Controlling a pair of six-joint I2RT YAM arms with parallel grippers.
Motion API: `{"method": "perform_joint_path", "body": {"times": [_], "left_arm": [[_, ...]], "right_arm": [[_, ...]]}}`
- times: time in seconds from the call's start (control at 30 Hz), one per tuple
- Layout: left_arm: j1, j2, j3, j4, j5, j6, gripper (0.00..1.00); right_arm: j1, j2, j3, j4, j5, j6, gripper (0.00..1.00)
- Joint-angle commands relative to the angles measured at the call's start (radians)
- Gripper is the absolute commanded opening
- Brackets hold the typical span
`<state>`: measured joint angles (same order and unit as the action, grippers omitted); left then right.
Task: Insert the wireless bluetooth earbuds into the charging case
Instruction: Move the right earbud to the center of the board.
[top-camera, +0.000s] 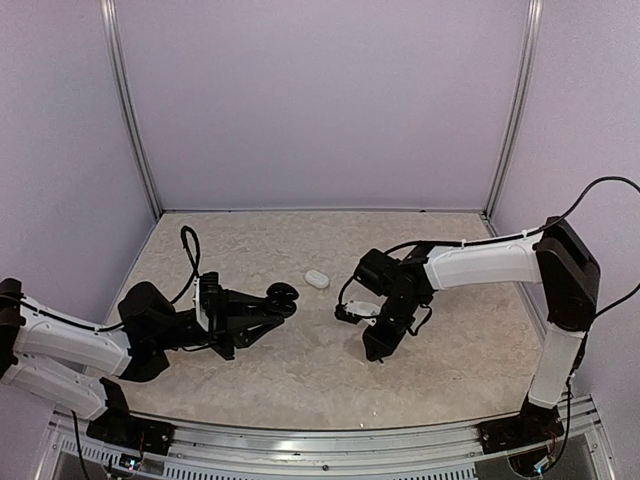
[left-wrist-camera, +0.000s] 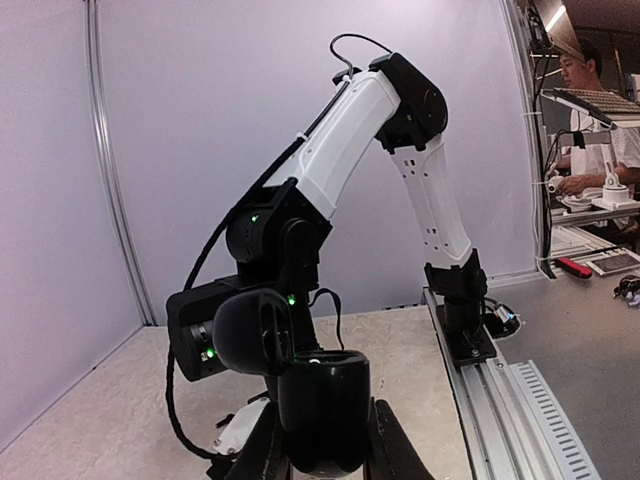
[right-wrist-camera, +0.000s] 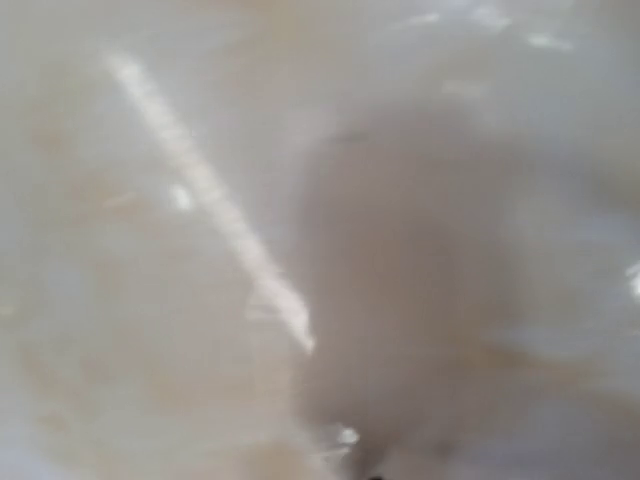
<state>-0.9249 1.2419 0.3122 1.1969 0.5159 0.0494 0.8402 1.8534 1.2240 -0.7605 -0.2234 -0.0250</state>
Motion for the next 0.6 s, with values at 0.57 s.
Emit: {"method": "perform_joint_path", "body": {"times": [0.57], "left_arm": [[0.008,-0.089,-0.028,-0.017,-0.009,0.001,0.11]], "right_arm": [[0.241,0.129,0.108,-0.269,0.179,0.062,0.28]]}}
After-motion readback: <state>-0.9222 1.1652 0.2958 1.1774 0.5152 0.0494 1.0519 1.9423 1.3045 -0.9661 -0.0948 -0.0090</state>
